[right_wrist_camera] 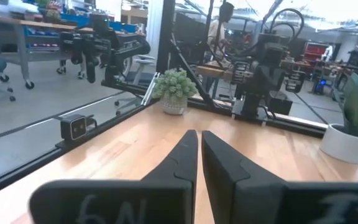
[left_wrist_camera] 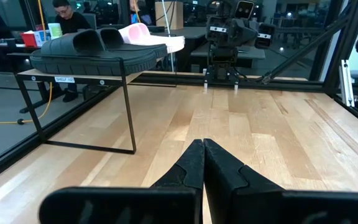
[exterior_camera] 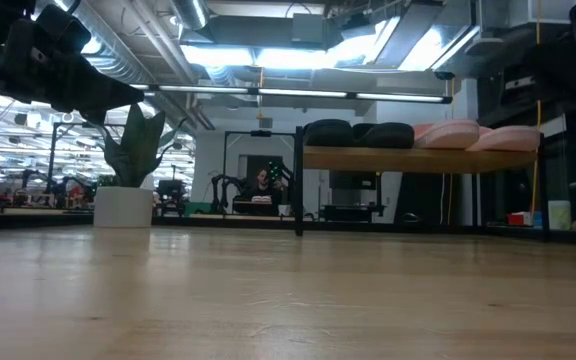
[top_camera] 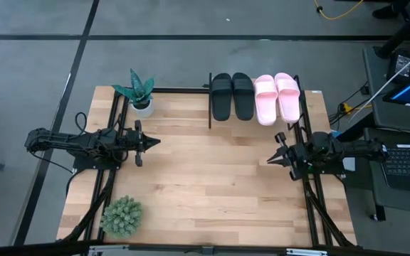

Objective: Pick and place slides into the shelf
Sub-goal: Return to Home Position

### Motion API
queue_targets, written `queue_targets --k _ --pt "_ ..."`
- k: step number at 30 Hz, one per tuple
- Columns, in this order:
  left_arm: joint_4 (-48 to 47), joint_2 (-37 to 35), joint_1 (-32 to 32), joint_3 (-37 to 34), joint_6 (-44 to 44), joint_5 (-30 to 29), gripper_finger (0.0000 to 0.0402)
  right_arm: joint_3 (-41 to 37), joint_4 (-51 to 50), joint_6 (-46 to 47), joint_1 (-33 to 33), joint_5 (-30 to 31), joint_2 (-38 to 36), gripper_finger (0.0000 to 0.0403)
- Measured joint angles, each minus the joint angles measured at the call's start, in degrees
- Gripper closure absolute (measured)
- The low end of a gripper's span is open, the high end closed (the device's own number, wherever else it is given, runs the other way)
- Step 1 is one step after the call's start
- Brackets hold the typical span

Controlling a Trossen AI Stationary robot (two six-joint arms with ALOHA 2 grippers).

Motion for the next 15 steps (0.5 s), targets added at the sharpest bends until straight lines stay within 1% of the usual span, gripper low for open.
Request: queue_targets --k 4,11,15 --pt "0.0 0.0 0.0 0.0 0.0 0.0 0.0401 0.0 0.0 -0.8 0.5 0.0 0.0 0.0377" --pt "0.0 0.0 0.0 0.0 0.0 0.0 0.0401 0.0 0.0 3.2 0.5 0.0 0.2 0.0377" --pt "0.0 0.0 0.0 0.0 0.0 0.0 0.0401 0.0 0.0 3.3 0.5 0.0 0.2 0.0377"
